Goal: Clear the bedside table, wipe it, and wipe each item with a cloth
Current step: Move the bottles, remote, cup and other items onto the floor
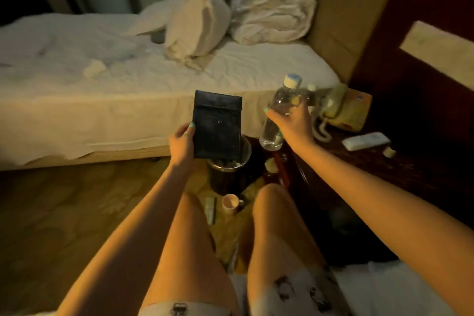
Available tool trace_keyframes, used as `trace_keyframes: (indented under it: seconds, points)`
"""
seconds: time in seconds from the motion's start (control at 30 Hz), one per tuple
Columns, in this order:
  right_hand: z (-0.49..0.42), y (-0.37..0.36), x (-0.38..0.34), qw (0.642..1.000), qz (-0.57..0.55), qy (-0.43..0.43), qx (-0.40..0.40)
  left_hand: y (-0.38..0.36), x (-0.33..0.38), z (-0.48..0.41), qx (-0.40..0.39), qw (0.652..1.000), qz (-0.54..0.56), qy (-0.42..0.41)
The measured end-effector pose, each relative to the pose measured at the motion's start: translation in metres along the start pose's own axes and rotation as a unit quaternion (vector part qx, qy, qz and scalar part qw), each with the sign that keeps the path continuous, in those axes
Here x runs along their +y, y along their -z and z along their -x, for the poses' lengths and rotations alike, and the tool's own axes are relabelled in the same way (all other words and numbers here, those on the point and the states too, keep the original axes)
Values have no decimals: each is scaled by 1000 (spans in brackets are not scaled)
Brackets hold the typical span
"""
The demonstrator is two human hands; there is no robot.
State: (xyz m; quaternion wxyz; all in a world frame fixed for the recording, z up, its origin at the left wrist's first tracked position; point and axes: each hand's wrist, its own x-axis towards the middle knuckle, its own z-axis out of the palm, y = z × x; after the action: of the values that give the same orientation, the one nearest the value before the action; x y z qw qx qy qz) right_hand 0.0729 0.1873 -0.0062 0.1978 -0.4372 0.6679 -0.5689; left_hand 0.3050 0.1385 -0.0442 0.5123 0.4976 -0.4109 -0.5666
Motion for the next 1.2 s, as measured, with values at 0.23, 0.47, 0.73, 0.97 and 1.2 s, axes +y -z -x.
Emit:
trace_keyframes:
  seconds: [0.23, 0.47, 0.73, 0.97, 1.2]
  points:
    - [22, -121, 16, 994, -3, -41, -99, 112, -23, -40, 169, 985, 27, -17]
    - [20, -227, 82, 974, 83, -85, -192, 177, -105, -104, 208, 977, 10, 39]
    - [-5, -331, 192, 946, 119, -139, -267, 211, -231, -173, 284, 943, -5, 175]
    - [-11, -404, 296, 933, 117, -199, -276, 233, -333, -227, 305, 922, -12, 239]
    - [-2, -452, 381, 937, 130, -251, -206, 239, -423, -261, 308, 916, 36, 256]
